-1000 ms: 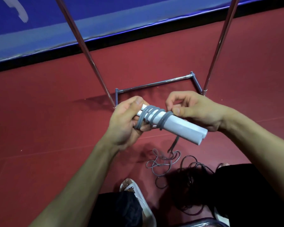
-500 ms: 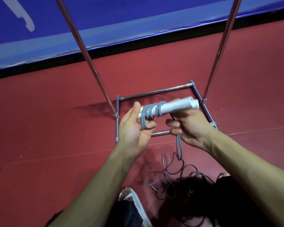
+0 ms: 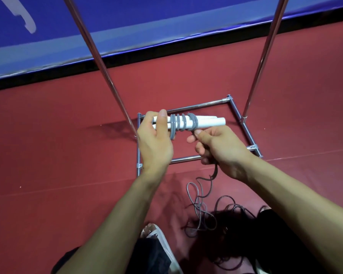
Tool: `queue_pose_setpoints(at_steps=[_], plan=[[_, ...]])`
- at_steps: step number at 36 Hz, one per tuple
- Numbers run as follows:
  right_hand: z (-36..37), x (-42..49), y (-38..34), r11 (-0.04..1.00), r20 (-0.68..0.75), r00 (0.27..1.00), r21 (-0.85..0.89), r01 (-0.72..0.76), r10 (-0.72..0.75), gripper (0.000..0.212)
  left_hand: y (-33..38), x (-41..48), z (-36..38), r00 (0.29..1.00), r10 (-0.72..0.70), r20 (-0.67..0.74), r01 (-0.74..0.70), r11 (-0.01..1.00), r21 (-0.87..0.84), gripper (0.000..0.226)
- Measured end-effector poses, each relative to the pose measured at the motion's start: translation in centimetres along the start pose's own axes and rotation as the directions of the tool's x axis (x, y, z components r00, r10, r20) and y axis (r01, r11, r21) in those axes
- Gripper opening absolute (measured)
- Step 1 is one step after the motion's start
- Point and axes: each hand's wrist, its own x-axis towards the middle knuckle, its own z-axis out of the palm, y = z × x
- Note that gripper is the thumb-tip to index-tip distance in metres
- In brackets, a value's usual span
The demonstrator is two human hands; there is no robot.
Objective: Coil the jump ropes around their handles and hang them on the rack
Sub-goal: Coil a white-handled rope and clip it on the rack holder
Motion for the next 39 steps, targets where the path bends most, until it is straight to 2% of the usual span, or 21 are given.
queue_pose_setpoints(at_steps=[5,9,13,16,19,22,24,26,28,32,36,39], plan=[[-0.3,-0.7,-0.8,0.997,0.067,0.995,-0.006,-0.071,0.071,0.034,-0.7,0.6,-1.5,0.99,0.137,-0.029,-0.131,0.977,0.17,0.026],[-0.8,-1.0,-0.7,0.951,0.022,0.999,-0.307,0.031,-0.026,0.015,-0.8,0.5,-2.3,0.977,0.206,0.054,-0.213,0.938,0.274,0.021],[-1.6,-0.7,-0.5,0.742,0.045,0.976,-0.642,0.19,-0.211,0.015,-1.1,0.0,-2.8,0.949,0.265,0.172,-0.308,0.897,0.317,0.021],[-2.3,-0.5,-0.6,0.565,0.099,0.958,-0.789,0.24,-0.268,0.027,-1.5,-0.3,-3.2,0.925,0.288,0.249,-0.362,0.866,0.345,0.02],[-2.7,-0.4,-0.6,0.424,0.214,0.946,-0.854,0.302,-0.243,0.033,-1.9,-0.5,-3.6,0.909,0.278,0.309,-0.382,0.852,0.358,0.019],[-2.8,-0.7,-0.9,0.394,0.32,0.929,-0.842,0.368,-0.185,0.025,-2.1,-0.6,-4.0,0.909,0.242,0.34,-0.365,0.856,0.367,0.019],[-3.1,-0.6,-0.9,0.351,0.359,0.909,-0.84,0.414,-0.211,0.027,-1.9,-0.6,-4.3,0.904,0.226,0.364,-0.358,0.864,0.354,0.018],[-3.6,-0.4,-0.9,0.289,0.381,0.887,-0.846,0.448,-0.261,0.016,-1.7,-0.6,-4.4,0.897,0.209,0.389,-0.351,0.872,0.342,0.019],[-4.3,0.0,-0.9,0.286,0.391,0.876,-0.837,0.466,-0.283,0.013,-1.4,-0.6,-4.6,0.894,0.178,0.411,-0.329,0.884,0.331,0.021],[-5.0,0.4,-1.0,0.382,0.416,0.843,-0.758,0.528,-0.34,0.011,-0.5,-0.7,-5.2,0.897,0.12,0.425,-0.254,0.928,0.274,0.022],[-5.4,0.2,-1.8,0.506,0.454,0.849,-0.683,0.527,-0.271,0.007,0.3,-0.7,-5.7,0.874,0.061,0.482,-0.198,0.951,0.239,0.025],[-5.4,0.0,-2.0,0.572,0.501,0.831,-0.618,0.539,-0.242,0.005,0.5,-0.8,-6.0,0.827,-0.01,0.561,-0.109,0.978,0.177,0.037]])
